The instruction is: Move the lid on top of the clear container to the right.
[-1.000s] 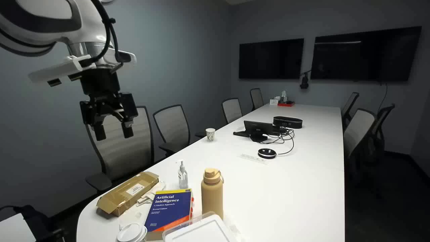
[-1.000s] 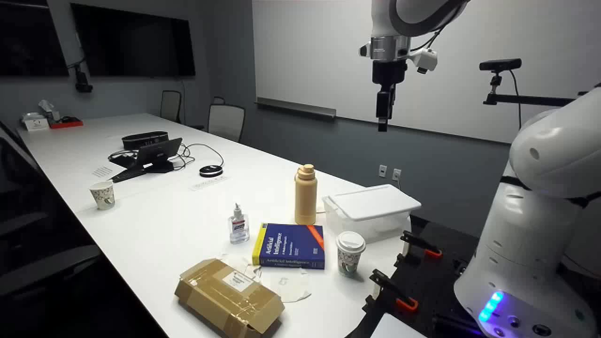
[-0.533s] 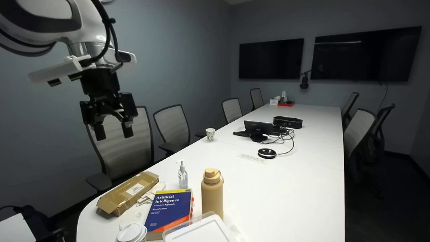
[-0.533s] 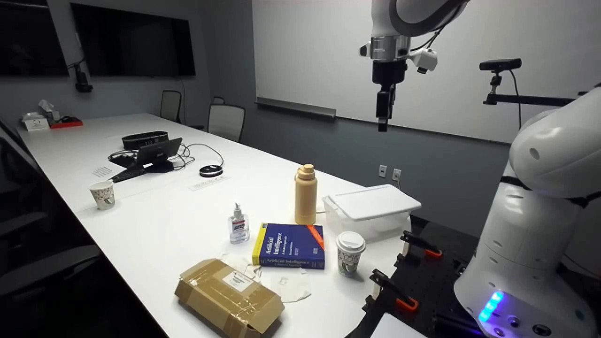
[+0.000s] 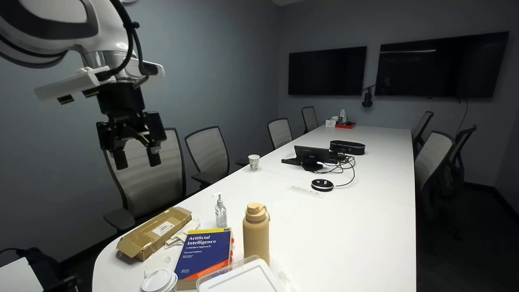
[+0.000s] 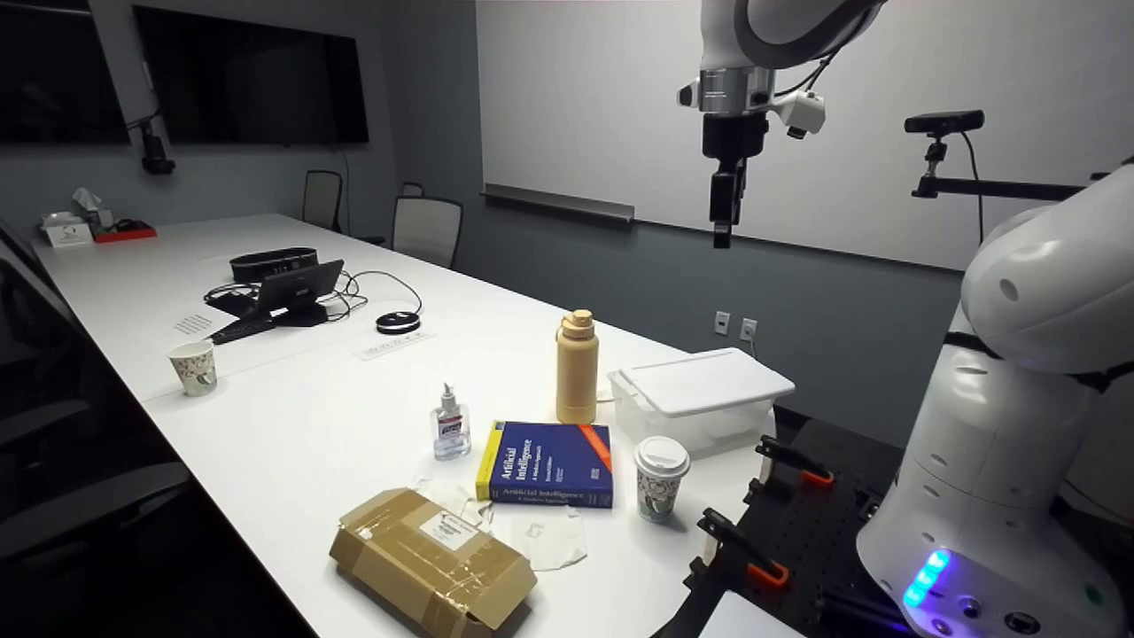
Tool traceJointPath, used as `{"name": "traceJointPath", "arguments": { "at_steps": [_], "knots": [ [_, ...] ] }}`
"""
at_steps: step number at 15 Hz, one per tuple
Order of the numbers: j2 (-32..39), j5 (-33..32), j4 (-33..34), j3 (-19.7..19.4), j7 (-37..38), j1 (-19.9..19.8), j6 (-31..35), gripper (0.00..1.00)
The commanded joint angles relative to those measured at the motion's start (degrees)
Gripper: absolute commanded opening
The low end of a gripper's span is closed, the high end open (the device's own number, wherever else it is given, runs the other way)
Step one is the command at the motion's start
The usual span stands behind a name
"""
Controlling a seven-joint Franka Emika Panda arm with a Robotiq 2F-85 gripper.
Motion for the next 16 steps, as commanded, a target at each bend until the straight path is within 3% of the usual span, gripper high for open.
{"name": "traceJointPath", "arguments": {
  "at_steps": [1,11,16],
  "knots": [
    [-0.01,-0.26,0.13,-0.4,0.26,0.51,-0.24,1.0],
    [-0.01,-0.26,0.13,-0.4,0.26,0.51,-0.24,1.0],
    [11.83,1.46,3.26,-1.04,11.7,-2.3,7.48,1.0]
  ]
}}
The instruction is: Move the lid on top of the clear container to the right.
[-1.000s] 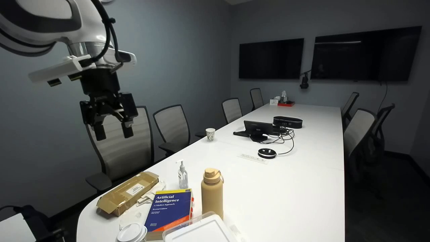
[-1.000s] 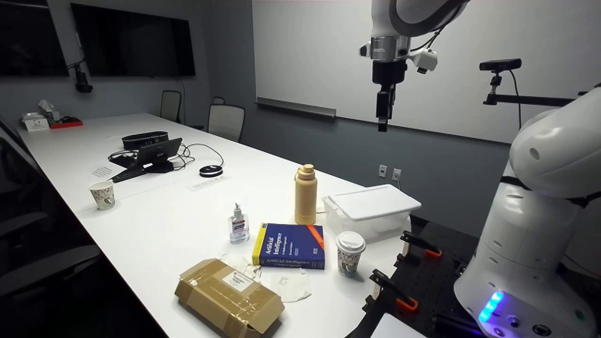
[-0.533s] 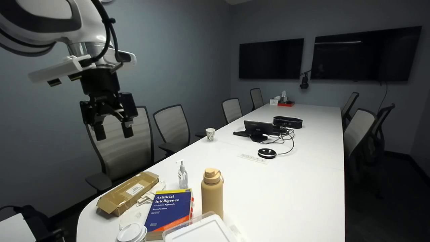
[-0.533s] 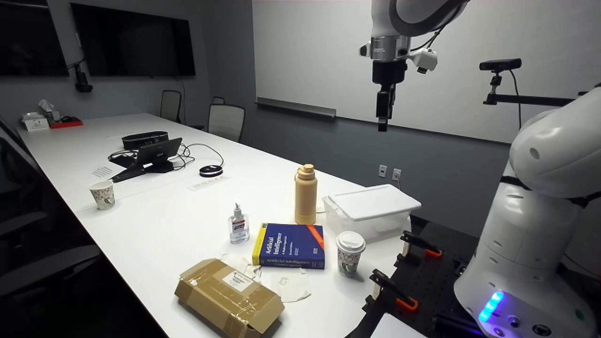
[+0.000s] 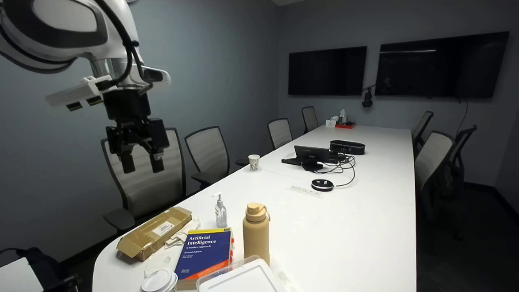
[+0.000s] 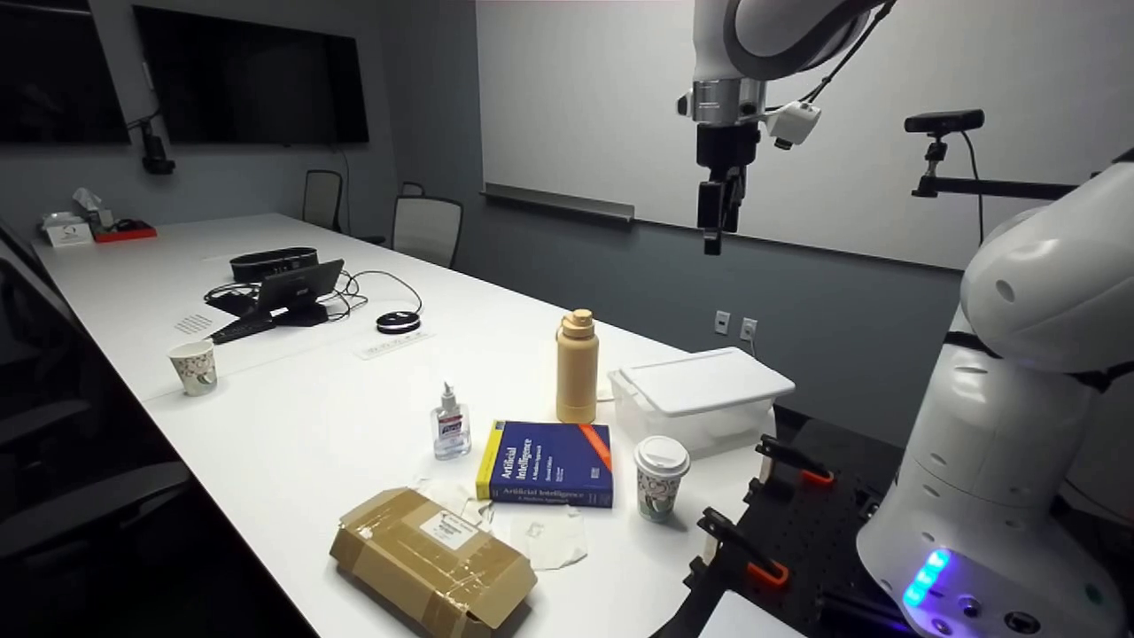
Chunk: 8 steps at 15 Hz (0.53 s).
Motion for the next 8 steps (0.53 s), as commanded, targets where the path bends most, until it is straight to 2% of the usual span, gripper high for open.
{"name": "traceJointPath", "arguments": {
  "at_steps": [1,5,8],
  "knots": [
    [12.01,1.26,3.76,-0.92,8.15,-2.39,8.49,1.0],
    [25.66,3.08,8.14,-1.26,15.92,-4.63,19.69,1.0],
    [35.29,4.68,12.14,-1.31,19.71,-5.45,24.7,1.0]
  ]
}}
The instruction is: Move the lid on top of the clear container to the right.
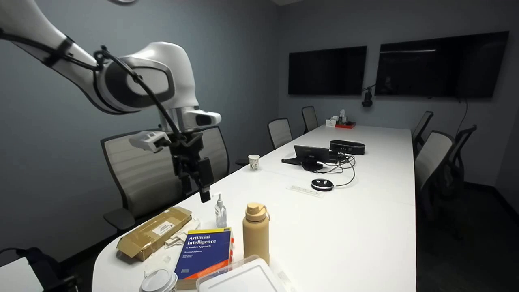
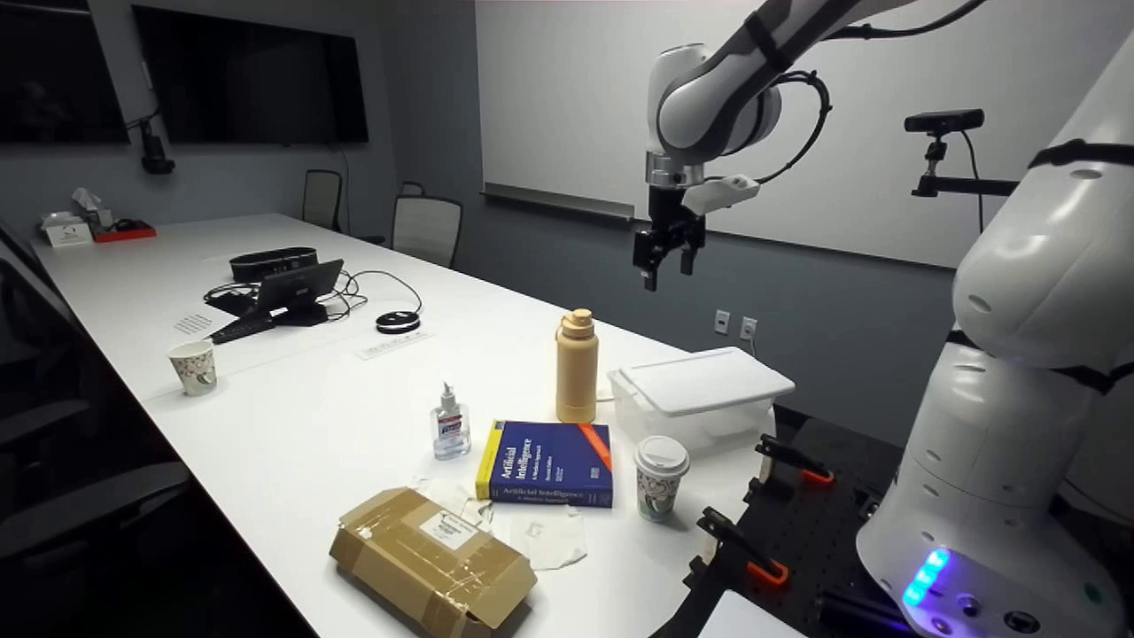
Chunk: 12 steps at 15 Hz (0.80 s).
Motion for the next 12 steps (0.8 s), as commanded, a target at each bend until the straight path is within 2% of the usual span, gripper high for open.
{"name": "traceJointPath", "arguments": {
  "at_steps": [1,6,12],
  "knots": [
    [12.63,1.22,6.58,0.28,5.52,-1.14,4.4,1.0],
    [25.06,1.32,11.63,-1.92,11.88,-0.94,8.14,1.0],
    [35.81,6.61,16.09,-4.09,13.93,-0.5,12.26,1.0]
  ]
}}
